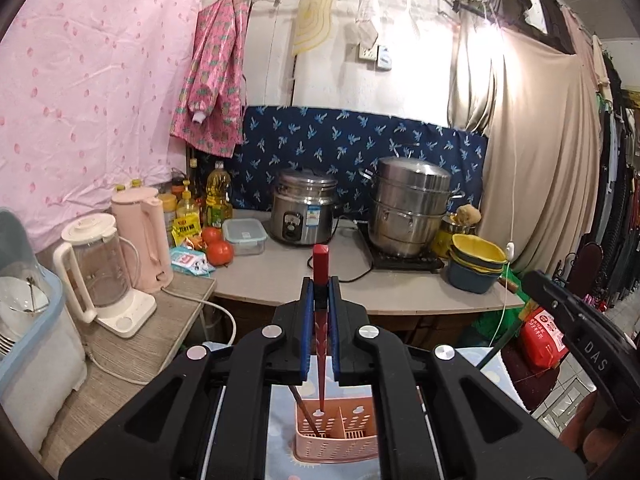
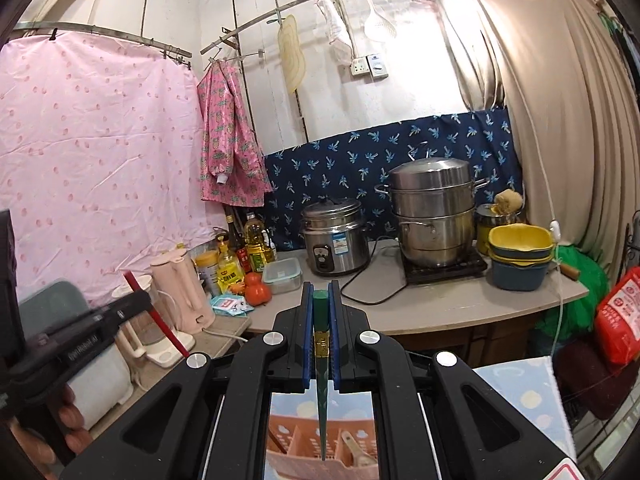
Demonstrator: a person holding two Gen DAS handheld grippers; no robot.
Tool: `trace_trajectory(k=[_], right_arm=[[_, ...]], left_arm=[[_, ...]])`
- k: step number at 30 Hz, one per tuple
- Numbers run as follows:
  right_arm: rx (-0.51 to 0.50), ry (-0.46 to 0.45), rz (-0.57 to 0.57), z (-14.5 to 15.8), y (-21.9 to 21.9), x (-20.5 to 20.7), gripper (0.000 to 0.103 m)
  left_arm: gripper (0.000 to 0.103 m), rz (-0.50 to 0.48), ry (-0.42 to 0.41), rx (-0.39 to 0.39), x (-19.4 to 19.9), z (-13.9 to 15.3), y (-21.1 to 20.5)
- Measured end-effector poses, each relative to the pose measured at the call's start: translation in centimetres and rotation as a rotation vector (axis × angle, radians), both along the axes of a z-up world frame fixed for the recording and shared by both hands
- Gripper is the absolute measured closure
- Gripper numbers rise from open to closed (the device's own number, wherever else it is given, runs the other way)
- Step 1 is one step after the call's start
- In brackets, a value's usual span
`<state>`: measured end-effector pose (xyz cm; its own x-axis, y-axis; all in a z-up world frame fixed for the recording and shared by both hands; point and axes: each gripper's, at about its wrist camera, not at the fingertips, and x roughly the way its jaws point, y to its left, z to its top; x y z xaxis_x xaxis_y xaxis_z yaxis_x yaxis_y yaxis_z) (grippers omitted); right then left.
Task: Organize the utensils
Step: 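Lift both chopsticks into the pink basket and open both grippers, then move both open grippers back down toward the remaining chopsticks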
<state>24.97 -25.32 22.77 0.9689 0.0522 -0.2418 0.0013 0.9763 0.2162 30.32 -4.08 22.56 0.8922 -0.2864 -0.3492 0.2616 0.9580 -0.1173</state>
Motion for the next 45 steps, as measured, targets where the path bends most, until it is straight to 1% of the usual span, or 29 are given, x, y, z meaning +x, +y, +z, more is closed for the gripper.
trace_trajectory(k=[3,5,8,11,12,14,15,16,19,23,27,33,37,41,43,45], right_arm=[[0.014,0.007,0.012,-1.7,0.5,2.2,0.096],[0.012,0.03,0.012,-3.3,0.8,3.4,0.096],[0.01,0.102,0.021,-6.5,0.9,4.3,0.096],[0.021,0.181,0.03,-9.6,0.6,4.2,0.096],[0.027,0.196,0.029,-10.3,0.4,4.0,0.094],[0.029,0.213,0.02,-11.3,0.2,3.0,0.08],[0.033,0.216,0.021,-11.6,0.1,2.5,0.077],[0.039,0.218,0.018,-11.9,-0.1,1.7,0.072],[0.043,0.222,0.018,-12.3,-0.2,-0.5,0.066],[0.042,0.233,0.021,-13.0,-0.4,-4.5,0.061],[0.013,0.269,0.006,-14.5,-0.1,-8.6,0.061],[0.013,0.389,-0.012,-18.6,-0.3,-15.1,0.061],[-0.005,0.464,-0.02,-21.5,0.0,-19.4,0.061],[-0.041,0.524,-0.027,-24.2,0.7,-23.2,0.061],[-0.037,0.557,-0.021,-25.5,1.0,-24.8,0.061],[-0.023,0.578,-0.021,-26.7,1.1,-26.1,0.061]], left_arm=[[0.096,0.0,0.043,0.001,1.8,-2.3,-0.3],[0.096,0.002,0.069,0.0,2.5,-3.9,-0.3],[0.096,-0.002,0.122,0.004,3.3,-6.6,0.1],[0.095,-0.006,0.165,0.007,3.2,-8.8,0.5],[0.095,-0.006,0.177,0.003,3.1,-9.4,0.6],[0.084,-0.004,0.191,-0.008,2.6,-10.2,1.0],[0.069,0.006,0.19,-0.008,2.0,-10.6,1.2],[0.058,0.017,0.186,-0.005,1.6,-10.8,1.4],[0.052,0.028,0.173,0.012,-0.4,-11.3,1.8],[0.051,0.032,0.195,0.024,-3.4,-12.5,2.7],[0.051,0.042,0.23,0.035,-6.7,-14.1,3.5],[0.051,0.052,0.332,0.053,-12.3,-18.6,4.2],[0.051,0.05,0.39,0.088,-15.8,-21.7,4.1],[0.051,0.018,0.443,0.12,-19.4,-24.4,3.8],[0.051,-0.008,0.468,0.14,-21.2,-25.6,3.4],[0.051,-0.037,0.491,0.144,-22.6,-26.5,2.9]])
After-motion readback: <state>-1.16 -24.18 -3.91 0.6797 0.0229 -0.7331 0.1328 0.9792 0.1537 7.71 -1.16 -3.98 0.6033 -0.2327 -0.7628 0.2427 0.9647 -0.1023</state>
